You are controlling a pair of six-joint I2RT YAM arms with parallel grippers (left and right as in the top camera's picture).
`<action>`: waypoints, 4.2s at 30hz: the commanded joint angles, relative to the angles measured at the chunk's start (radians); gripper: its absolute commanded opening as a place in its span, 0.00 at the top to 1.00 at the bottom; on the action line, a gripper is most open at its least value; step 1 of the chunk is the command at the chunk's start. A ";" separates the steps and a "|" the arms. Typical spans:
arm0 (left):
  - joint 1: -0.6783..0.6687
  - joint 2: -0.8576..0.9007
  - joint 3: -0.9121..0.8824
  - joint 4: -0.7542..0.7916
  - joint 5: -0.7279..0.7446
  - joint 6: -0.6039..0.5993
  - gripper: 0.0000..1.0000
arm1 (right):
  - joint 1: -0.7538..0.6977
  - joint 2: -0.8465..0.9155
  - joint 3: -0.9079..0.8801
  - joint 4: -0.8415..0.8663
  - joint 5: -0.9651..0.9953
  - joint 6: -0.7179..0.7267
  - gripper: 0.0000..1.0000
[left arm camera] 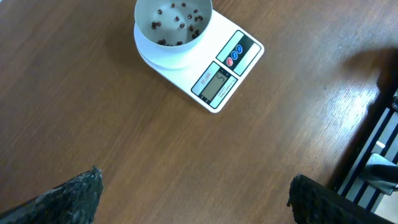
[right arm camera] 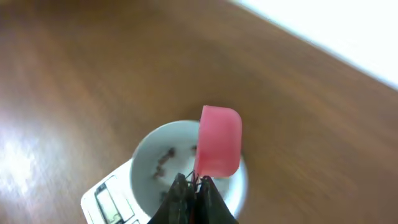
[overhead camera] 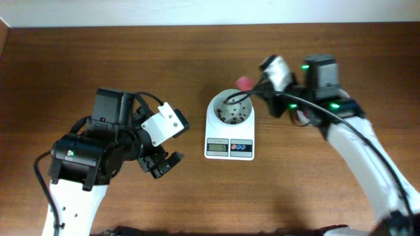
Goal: Scoop and weigh 50g on scale
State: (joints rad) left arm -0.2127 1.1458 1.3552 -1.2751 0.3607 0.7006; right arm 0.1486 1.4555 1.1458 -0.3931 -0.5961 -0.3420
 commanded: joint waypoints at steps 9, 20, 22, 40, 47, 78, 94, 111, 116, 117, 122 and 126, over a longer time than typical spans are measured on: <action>0.006 -0.004 -0.007 0.001 0.017 0.019 0.01 | -0.388 -0.030 0.022 -0.268 0.266 0.069 0.96; 0.006 -0.004 -0.007 0.001 0.017 0.019 0.01 | -0.411 0.124 0.022 -0.330 0.451 0.043 0.96; 0.006 -0.004 -0.007 0.001 0.017 0.019 0.01 | -0.411 0.126 0.022 -0.346 0.451 0.044 0.96; 0.006 -0.004 -0.007 0.001 0.017 0.019 0.01 | -0.411 0.217 0.021 -0.396 0.225 0.122 0.96; 0.006 -0.004 -0.007 0.001 0.017 0.019 0.01 | -0.461 0.284 0.021 -0.397 0.019 0.142 0.96; 0.006 -0.004 -0.008 0.001 0.017 0.019 0.01 | -0.771 0.285 0.021 -0.392 -0.305 0.179 0.96; 0.006 -0.004 -0.007 0.001 0.017 0.019 0.01 | -0.772 0.284 0.021 -0.403 -0.522 0.205 0.96; 0.006 -0.004 -0.008 0.001 0.017 0.019 0.01 | -0.763 0.285 0.021 -0.419 -0.849 0.239 0.96; 0.006 -0.004 -0.007 0.001 0.017 0.019 0.01 | -0.697 0.284 0.021 -0.419 -0.853 0.239 0.96; 0.006 -0.004 -0.007 0.001 0.017 0.019 0.01 | -0.681 0.285 0.021 -0.419 -0.853 0.239 0.96; 0.006 -0.004 -0.008 0.001 0.017 0.019 0.01 | -0.578 0.285 0.021 -0.418 -0.852 0.239 0.96; 0.006 -0.004 -0.007 0.001 0.017 0.019 0.01 | -0.481 0.285 0.021 -0.410 -0.852 0.239 0.96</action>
State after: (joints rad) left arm -0.2127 1.1458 1.3552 -1.2751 0.3607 0.7006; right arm -0.3866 1.7348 1.1660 -0.8078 -1.4155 -0.1032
